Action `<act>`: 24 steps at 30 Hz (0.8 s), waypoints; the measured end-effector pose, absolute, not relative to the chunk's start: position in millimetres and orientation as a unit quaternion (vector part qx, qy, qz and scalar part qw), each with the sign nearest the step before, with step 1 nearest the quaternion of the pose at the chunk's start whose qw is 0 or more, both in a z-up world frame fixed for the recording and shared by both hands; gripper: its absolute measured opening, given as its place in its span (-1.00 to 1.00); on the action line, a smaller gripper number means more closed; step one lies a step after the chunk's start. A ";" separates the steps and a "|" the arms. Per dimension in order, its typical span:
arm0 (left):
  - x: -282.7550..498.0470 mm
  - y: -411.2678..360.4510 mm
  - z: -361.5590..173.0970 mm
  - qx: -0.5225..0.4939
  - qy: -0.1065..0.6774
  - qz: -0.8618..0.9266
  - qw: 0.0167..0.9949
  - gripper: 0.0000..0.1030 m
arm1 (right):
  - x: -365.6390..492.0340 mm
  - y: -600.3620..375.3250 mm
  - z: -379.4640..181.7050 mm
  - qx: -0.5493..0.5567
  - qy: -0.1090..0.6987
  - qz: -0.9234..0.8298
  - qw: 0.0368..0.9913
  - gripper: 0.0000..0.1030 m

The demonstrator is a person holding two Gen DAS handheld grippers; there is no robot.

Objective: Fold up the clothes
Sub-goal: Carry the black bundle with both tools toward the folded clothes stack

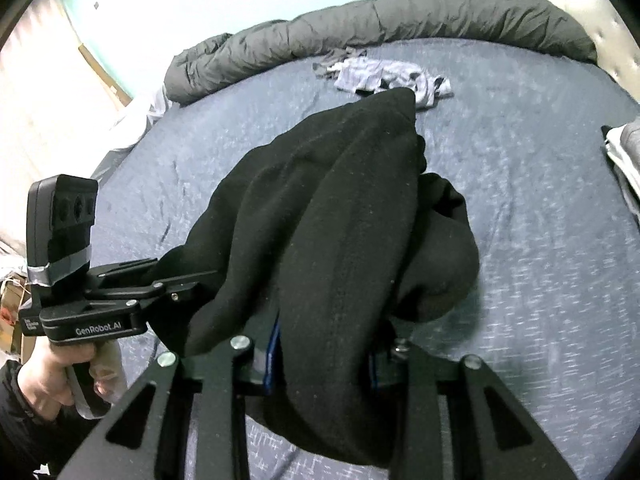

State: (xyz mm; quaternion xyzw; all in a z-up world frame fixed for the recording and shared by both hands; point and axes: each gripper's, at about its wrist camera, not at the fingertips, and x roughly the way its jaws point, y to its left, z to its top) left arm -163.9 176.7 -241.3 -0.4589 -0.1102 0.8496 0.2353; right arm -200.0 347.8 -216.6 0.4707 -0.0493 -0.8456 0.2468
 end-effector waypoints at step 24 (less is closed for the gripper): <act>-198.7 372.7 -95.6 -0.393 -0.068 0.869 0.294 -0.24 | -193.3 524.4 -78.6 0.394 -0.006 -0.896 0.204 -0.40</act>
